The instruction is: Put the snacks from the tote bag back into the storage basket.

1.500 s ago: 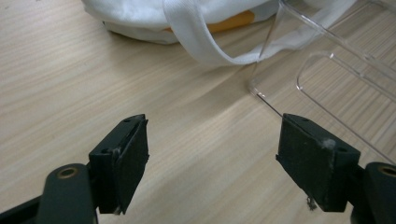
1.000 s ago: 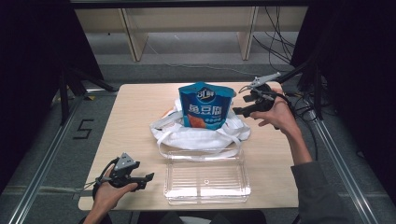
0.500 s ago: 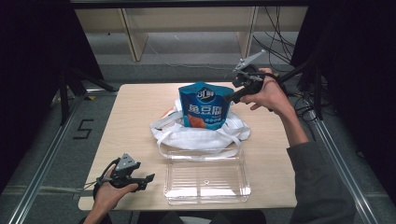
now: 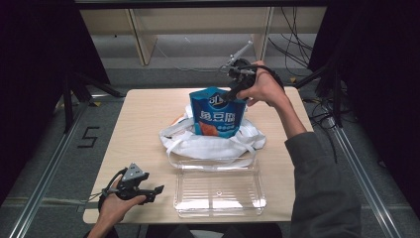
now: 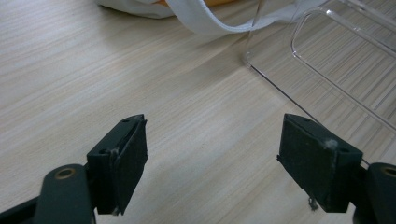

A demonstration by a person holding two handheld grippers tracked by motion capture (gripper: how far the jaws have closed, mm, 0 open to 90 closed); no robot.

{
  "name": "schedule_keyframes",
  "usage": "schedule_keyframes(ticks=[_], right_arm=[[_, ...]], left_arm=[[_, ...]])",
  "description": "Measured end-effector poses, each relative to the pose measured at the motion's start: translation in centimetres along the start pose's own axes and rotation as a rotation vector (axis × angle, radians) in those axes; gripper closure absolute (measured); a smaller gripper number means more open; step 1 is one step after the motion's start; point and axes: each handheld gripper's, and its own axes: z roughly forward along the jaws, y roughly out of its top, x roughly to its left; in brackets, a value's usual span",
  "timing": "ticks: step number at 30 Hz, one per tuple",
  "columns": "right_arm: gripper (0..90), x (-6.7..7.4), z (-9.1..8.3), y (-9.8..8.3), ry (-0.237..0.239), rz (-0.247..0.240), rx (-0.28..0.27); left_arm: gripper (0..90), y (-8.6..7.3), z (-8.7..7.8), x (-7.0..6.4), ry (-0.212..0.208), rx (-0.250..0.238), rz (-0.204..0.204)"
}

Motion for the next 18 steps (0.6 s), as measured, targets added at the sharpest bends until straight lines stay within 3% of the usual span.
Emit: schedule_keyframes(ticks=[1,3,5,7,9,11,13,18], right_arm=[[49.2,-0.1,0.3,0.2,0.01,-0.017,0.003],[53.9,-0.2,0.8,0.4,0.029,-0.036,0.005],[56.5,-0.3,1.2,0.5,0.042,-0.042,0.026],[58.1,-0.4,1.5,0.7,0.036,-0.044,0.039],[59.4,-0.5,1.7,0.8,0.039,-0.041,0.044],[61.5,-0.6,1.7,1.0,0.051,-0.048,0.044],[62.7,-0.6,2.0,1.1,0.053,-0.047,0.056],[67.9,-0.6,2.6,1.5,0.059,-0.057,0.083]], left_arm=[[22.8,0.0,-0.1,0.1,-0.003,0.011,0.02],[22.8,0.0,0.0,-0.1,-0.004,-0.004,0.003],[22.8,0.0,0.0,-0.1,-0.007,-0.007,0.014],[22.8,-0.1,0.0,-0.1,0.004,-0.003,-0.002],[22.8,0.0,-0.1,0.0,-0.003,0.005,0.018],[22.8,0.0,0.0,-0.1,0.003,0.003,-0.004],[22.8,0.0,-0.1,0.0,0.001,0.013,0.037],[22.8,0.0,-0.1,-0.1,-0.004,0.001,-0.004]])
